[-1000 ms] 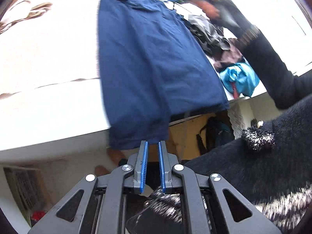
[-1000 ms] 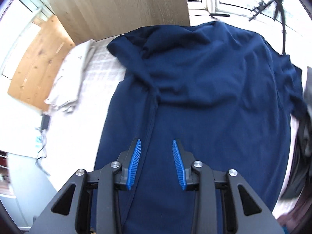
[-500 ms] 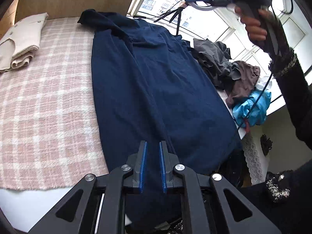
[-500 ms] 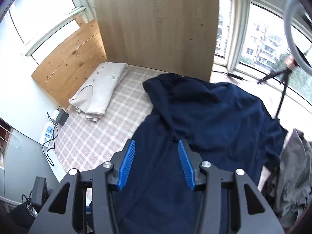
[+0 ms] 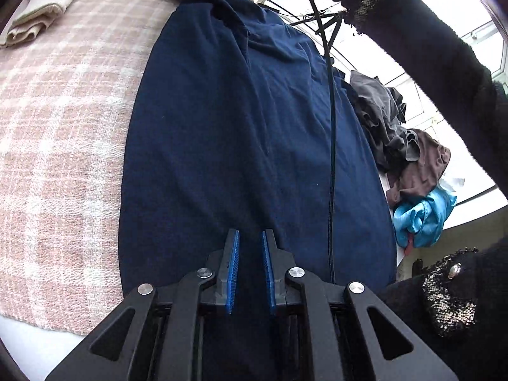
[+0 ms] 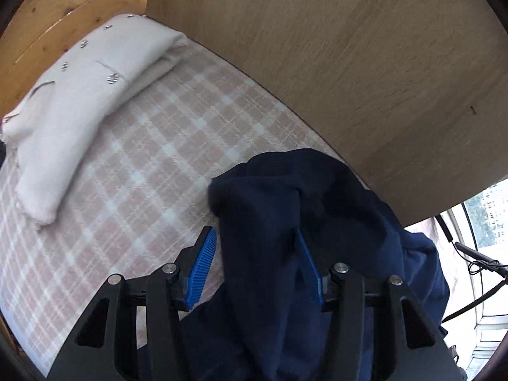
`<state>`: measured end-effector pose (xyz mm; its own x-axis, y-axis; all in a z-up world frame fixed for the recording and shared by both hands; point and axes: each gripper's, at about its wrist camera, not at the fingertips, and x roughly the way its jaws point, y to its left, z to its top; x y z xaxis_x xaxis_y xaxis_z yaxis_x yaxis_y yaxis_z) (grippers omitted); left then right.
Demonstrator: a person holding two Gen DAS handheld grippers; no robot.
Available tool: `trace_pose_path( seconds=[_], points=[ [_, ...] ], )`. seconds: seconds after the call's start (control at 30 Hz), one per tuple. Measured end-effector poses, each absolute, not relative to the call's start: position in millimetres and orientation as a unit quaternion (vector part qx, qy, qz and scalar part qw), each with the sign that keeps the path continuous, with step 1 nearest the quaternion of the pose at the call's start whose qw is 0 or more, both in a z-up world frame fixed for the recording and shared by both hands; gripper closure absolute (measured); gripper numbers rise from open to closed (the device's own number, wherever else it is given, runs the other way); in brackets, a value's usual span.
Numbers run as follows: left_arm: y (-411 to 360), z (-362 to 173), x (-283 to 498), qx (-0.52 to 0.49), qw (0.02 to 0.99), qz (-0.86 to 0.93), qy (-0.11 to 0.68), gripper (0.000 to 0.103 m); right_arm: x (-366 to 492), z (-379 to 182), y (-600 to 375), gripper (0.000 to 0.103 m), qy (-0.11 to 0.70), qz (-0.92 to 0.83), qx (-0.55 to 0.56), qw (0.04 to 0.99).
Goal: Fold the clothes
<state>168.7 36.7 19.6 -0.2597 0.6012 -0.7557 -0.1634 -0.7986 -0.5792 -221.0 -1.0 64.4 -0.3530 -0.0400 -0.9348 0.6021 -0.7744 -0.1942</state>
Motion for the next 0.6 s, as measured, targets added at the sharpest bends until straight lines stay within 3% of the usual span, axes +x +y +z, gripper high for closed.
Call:
trace_pose_path(
  seconds=[0.03, 0.07, 0.1, 0.17, 0.27, 0.37, 0.6],
  points=[
    [36, 19, 168, -0.555, 0.248, 0.768, -0.201, 0.089, -225, 66, 13, 0.064, 0.252, -0.783, 0.533, 0.201],
    [36, 18, 167, -0.555, 0.248, 0.768, -0.203, 0.089, -229, 68, 27, 0.089, 0.238, -0.786, 0.535, 0.196],
    [37, 17, 167, -0.555, 0.249, 0.767, -0.204, 0.089, -233, 70, 41, 0.096, 0.224, -0.79, 0.538, 0.191],
    [37, 16, 164, -0.556, 0.249, 0.765, -0.207, 0.089, -241, 74, 70, 0.096, 0.197, -0.797, 0.542, 0.18],
    [39, 15, 159, -0.561, 0.249, 0.761, -0.21, 0.089, -254, 80, 112, 0.094, 0.155, -0.805, 0.548, 0.164],
    [39, 15, 157, -0.564, 0.249, 0.758, -0.214, 0.089, -266, 86, 154, 0.065, 0.113, -0.812, 0.553, 0.148],
    [39, 14, 152, -0.572, 0.254, 0.75, -0.211, 0.089, -265, 123, 157, 0.056, 0.111, -0.827, 0.506, 0.218]
  ],
)
